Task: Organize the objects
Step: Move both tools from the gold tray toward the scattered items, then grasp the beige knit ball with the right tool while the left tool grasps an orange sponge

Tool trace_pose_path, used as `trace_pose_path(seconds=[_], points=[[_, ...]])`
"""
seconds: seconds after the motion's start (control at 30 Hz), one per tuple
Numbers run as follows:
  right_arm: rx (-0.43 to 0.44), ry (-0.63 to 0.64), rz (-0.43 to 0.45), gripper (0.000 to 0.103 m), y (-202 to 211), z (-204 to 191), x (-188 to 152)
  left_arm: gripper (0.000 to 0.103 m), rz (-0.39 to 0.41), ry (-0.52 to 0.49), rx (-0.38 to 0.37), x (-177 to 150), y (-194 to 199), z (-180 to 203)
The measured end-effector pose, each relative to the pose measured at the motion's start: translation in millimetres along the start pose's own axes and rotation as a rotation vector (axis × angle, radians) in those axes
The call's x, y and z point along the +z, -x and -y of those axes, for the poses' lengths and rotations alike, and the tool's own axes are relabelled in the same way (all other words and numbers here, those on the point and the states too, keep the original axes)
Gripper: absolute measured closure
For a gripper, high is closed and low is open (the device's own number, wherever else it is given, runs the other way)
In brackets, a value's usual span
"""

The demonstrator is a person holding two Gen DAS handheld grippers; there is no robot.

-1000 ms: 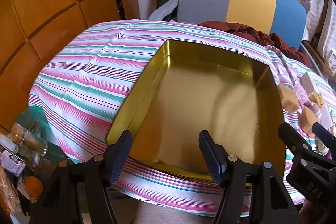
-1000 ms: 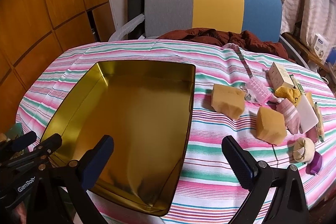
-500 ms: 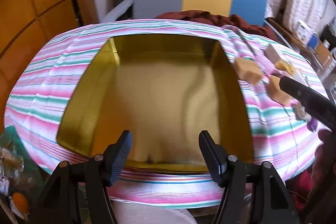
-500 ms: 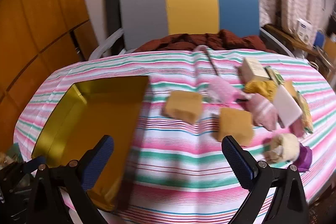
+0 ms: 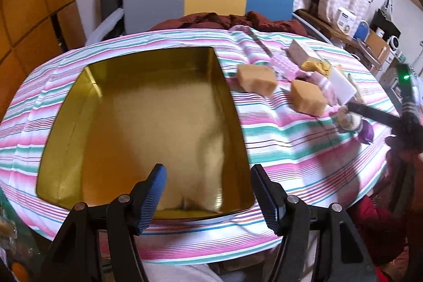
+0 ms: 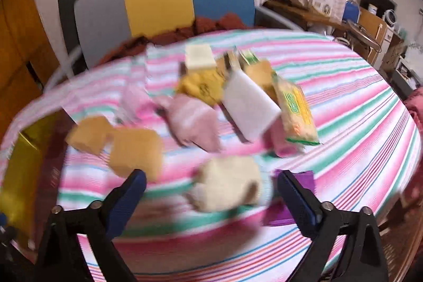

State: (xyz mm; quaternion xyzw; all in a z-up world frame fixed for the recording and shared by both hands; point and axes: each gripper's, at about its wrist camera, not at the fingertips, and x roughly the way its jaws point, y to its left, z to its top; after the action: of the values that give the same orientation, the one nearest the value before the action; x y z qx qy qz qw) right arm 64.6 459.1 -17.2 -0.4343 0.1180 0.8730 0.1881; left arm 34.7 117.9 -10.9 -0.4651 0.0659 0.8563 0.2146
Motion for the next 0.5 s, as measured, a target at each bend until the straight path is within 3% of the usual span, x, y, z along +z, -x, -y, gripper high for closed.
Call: trace_pose_path(seconds=[0.1, 0.27, 0.4, 0.5], points=[[0.024, 0.018, -0.07, 0.023, -17.0, 11.0, -0.4, 0.036, -0.008, -0.007, -0.03, 3.9, -2.9, 8.8], [0.039, -0.007, -0.125, 0.023, -33.5, 24.6, -0.3, 0.036, 0.0, -0.052, -0.02, 13.9, -8.2, 31.3], [0.042, -0.004, -0.152, 0.033, -43.9, 34.6, 7.7, 0.036, -0.001, -0.106, 0.0, 24.0, -16.4, 54.1], [0.077, -0.022, -0.159, 0.033, -52.0, 40.8, 12.3, 0.036, -0.007, -0.145, 0.003, 31.6, -28.5, 71.6]])
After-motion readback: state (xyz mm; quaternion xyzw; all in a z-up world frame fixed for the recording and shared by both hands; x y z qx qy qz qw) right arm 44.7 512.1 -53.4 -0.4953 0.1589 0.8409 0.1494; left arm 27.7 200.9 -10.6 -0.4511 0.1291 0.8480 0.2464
